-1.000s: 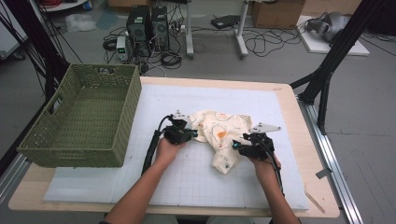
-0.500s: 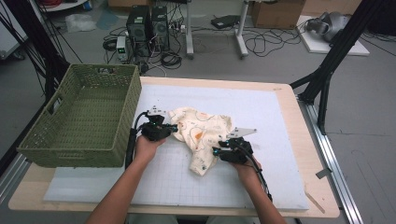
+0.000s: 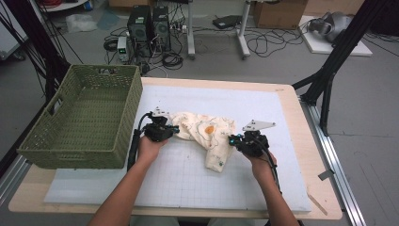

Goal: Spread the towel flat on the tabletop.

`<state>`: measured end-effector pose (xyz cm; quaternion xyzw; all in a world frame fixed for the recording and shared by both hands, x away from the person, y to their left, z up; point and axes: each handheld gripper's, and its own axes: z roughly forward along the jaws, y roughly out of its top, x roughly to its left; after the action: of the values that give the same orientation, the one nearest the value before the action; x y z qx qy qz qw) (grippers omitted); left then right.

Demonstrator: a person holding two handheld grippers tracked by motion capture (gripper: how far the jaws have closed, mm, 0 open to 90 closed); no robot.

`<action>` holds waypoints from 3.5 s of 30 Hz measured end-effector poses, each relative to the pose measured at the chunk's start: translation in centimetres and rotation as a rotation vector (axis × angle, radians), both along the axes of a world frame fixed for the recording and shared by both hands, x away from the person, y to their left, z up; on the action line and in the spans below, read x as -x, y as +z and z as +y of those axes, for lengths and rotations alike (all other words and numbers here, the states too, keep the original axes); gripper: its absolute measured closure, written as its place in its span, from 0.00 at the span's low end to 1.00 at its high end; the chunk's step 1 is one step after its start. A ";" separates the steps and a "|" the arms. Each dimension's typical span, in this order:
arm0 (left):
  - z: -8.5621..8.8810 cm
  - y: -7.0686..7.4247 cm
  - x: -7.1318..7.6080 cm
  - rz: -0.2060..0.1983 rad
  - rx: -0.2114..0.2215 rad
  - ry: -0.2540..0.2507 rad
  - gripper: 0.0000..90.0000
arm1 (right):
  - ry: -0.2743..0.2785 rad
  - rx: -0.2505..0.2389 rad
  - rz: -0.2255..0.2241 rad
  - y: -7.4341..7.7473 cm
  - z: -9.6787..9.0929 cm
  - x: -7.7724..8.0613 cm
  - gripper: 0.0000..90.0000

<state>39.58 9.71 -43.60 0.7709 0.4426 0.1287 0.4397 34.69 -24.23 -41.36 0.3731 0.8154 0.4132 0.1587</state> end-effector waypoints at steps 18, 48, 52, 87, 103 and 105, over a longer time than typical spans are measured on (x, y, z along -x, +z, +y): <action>1.0 0.3 0.0 -0.020 -0.026 0.025 0.98 | -0.278 0.220 -0.059 -0.8 -4.5 -2.8 0.97; -6.5 -1.0 3.0 -0.012 -0.076 -0.309 0.58 | -0.109 0.054 -0.162 0.8 -3.8 1.9 0.59; -6.3 -1.0 3.0 -0.045 -0.127 -0.289 0.86 | -0.063 0.072 -0.146 0.4 -2.7 2.0 0.59; 3.5 1.0 3.1 -0.070 0.036 -0.070 0.95 | 0.113 0.068 -0.011 -0.9 0.5 2.2 0.98; -0.9 -0.1 1.8 -0.146 -0.087 -0.002 0.68 | -0.107 0.265 -0.052 -2.5 -1.3 -0.8 0.85; -0.6 0.0 1.7 -0.154 -0.080 0.001 0.59 | -0.109 0.233 -0.051 -2.3 -1.6 -0.5 0.78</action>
<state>37.86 9.10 -43.56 0.7755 0.4024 0.2054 0.4410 35.23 -25.78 -43.62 0.3852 0.8321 0.3158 0.2439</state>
